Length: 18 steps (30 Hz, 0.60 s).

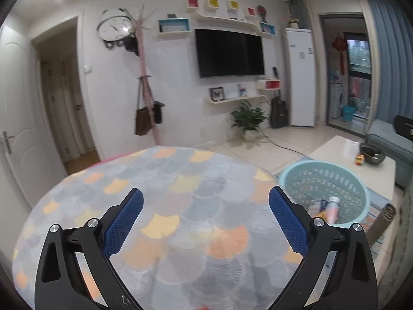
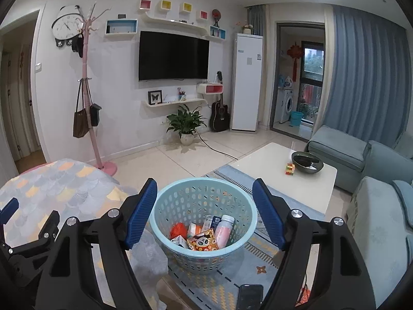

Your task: Collect trash

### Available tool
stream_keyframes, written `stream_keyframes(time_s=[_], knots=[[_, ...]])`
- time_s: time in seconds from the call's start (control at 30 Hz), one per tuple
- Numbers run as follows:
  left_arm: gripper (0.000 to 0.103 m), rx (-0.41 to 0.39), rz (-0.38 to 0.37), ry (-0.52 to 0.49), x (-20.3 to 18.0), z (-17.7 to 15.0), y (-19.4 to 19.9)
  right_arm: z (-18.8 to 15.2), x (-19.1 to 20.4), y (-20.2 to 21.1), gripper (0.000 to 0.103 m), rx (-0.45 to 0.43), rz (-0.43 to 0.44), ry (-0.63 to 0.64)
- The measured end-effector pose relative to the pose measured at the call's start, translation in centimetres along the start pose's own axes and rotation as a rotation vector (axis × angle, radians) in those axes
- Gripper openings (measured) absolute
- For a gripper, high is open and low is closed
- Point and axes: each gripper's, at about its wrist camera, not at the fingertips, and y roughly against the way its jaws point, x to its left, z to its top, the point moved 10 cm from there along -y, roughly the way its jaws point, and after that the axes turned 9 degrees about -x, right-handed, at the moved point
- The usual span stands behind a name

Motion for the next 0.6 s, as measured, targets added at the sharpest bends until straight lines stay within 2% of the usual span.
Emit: stream_keyframes(time_s=[0.17,0.37,0.5,0.6], knots=[[0.095,-0.034,-0.013,0.0,-0.1,0.4,0.9,-1.0,0.5,0.8,0.077,0.004,0.016,-0.001],[0.095,-0.007,-0.022,0.053,0.7,0.1,0.5,-1.3,1.5,1.1,0.079,0.005,0.038,-0.011],[0.096,0.002,-0.085,0.098,0.5,-0.1,0.6,-1.4,1.8,1.3,0.079,0.001,0.044,-0.002],[0.096,0.007,-0.091,0.106,0.5,-0.2,0.5,-1.7,1.7,1.3,0.079,0.0,0.044,0.004]])
